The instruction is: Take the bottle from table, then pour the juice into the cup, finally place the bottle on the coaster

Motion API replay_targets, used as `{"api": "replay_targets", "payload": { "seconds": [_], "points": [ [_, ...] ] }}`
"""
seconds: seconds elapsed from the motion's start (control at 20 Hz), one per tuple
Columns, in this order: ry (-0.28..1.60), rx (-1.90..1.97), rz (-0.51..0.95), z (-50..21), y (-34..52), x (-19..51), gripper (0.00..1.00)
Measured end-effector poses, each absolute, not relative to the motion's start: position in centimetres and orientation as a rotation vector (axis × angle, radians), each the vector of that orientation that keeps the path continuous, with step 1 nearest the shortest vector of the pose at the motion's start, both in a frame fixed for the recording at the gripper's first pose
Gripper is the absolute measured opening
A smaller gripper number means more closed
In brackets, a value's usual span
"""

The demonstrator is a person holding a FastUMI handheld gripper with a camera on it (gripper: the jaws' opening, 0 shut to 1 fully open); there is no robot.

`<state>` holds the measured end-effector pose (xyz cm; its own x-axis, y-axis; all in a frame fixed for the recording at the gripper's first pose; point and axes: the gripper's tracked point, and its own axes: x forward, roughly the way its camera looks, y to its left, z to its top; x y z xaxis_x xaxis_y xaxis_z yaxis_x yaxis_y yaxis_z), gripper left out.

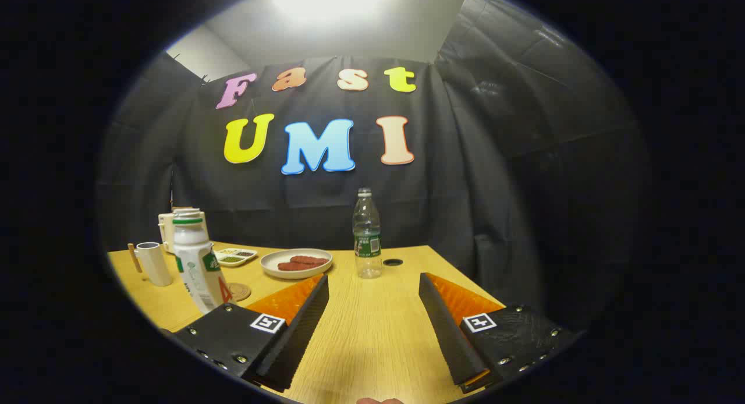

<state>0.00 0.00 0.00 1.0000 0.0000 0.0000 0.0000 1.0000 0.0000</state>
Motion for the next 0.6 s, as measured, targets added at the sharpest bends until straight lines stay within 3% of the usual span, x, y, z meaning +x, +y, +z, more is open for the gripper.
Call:
{"api": "replay_targets", "payload": {
  "seconds": [0.6],
  "points": [
    [-0.020, -0.006, 0.064, 8.9, 6.5, -2.4, 0.96]
  ]
}}
